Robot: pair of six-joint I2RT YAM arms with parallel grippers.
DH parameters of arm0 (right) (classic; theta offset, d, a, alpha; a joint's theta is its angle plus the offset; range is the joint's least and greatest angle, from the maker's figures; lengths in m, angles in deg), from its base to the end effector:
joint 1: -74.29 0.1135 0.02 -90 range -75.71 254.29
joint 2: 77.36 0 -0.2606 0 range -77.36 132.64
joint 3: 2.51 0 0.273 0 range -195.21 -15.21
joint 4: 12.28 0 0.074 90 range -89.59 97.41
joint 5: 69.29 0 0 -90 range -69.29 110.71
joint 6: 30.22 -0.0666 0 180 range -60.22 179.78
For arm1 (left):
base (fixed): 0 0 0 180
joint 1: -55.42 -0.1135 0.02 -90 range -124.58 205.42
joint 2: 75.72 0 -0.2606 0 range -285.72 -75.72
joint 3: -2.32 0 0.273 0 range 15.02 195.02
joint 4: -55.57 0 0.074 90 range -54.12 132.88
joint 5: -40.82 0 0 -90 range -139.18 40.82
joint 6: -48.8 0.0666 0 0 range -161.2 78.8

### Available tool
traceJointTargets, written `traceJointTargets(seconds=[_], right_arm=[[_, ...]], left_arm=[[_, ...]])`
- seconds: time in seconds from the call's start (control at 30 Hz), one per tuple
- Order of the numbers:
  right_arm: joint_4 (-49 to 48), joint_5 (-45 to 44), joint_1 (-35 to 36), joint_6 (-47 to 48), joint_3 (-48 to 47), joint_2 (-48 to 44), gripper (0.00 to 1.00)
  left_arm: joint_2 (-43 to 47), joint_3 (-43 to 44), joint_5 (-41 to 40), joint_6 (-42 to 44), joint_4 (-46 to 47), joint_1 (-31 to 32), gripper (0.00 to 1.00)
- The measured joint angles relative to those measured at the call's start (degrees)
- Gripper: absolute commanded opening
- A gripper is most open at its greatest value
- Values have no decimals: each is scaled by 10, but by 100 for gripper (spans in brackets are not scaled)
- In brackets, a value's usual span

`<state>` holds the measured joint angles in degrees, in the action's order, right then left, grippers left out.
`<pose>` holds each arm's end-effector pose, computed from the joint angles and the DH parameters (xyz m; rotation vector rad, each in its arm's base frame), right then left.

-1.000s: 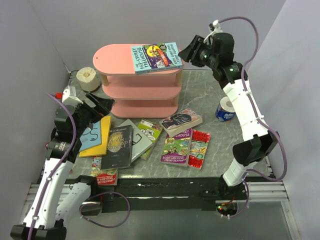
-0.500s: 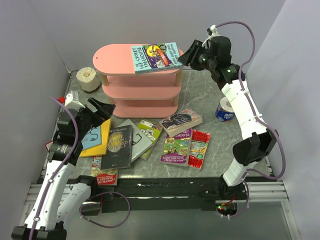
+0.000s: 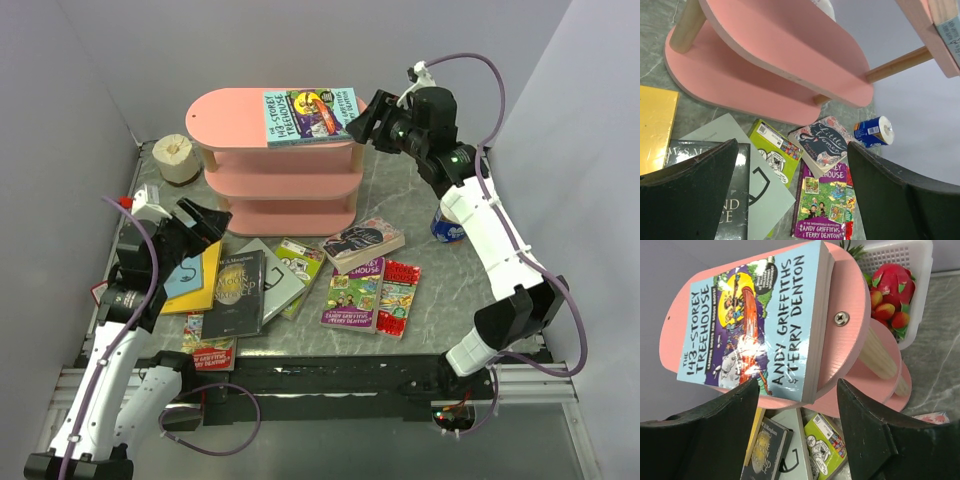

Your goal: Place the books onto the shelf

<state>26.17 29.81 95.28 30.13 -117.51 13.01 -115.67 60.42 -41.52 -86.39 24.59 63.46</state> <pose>0.3749 0.1551 0.4545 0.0249 1.8771 0.7628 0.2128 -0.0390 0.3348 -0.4982 1.7943 -0.7760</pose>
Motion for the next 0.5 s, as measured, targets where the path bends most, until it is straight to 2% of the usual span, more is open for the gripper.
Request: traceJointTargets(seconds=[0.23, 0.37, 0.5], right_arm=[[-2, -21, 0, 7, 4, -7, 71], [-5, -25, 0, 8, 5, -10, 65], [-22, -26, 0, 8, 6, -15, 64]], left_arm=[[5, -12, 0, -1, -2, 0, 96], [11, -13, 0, -1, -1, 0, 96], [12, -13, 0, -1, -1, 0, 96]])
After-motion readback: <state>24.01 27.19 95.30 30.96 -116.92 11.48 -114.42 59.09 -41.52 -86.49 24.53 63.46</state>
